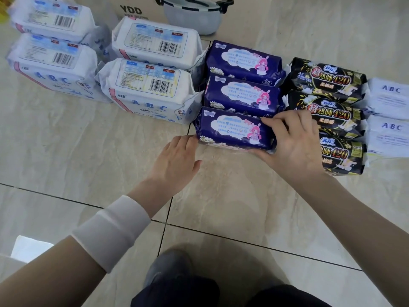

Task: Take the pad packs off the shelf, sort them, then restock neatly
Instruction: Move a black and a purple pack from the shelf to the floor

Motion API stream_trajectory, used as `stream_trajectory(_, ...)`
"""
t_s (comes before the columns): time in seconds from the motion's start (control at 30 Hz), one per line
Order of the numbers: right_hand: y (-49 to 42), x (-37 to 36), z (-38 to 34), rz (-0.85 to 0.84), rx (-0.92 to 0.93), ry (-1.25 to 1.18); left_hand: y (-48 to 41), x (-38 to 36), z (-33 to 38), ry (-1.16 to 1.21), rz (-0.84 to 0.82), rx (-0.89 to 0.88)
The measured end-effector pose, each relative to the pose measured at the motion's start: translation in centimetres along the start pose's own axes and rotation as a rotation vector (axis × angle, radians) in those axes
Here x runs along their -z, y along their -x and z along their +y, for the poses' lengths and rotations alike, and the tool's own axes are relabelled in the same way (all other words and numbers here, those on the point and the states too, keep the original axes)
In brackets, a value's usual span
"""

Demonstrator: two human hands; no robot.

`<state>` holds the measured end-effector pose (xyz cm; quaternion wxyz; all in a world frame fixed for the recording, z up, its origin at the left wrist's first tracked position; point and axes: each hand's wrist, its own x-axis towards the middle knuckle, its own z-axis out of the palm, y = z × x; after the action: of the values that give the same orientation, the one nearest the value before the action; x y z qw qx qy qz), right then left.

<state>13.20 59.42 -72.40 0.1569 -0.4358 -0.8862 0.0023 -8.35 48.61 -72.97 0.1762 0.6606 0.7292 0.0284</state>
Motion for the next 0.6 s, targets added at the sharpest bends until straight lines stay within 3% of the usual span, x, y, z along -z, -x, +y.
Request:
stream_trajectory(0.37,-0.4,2.3,-0.1,-0.033,-0.009,-0.003,0.7,2.5,0.4,0.062,-0.062,0.064)
stream_trajectory(0.6,-3.4,14.2,-2.2,-0.113,-0.07,0.061,3.0,15.4,5.0,0.082,-0.203,0.192)
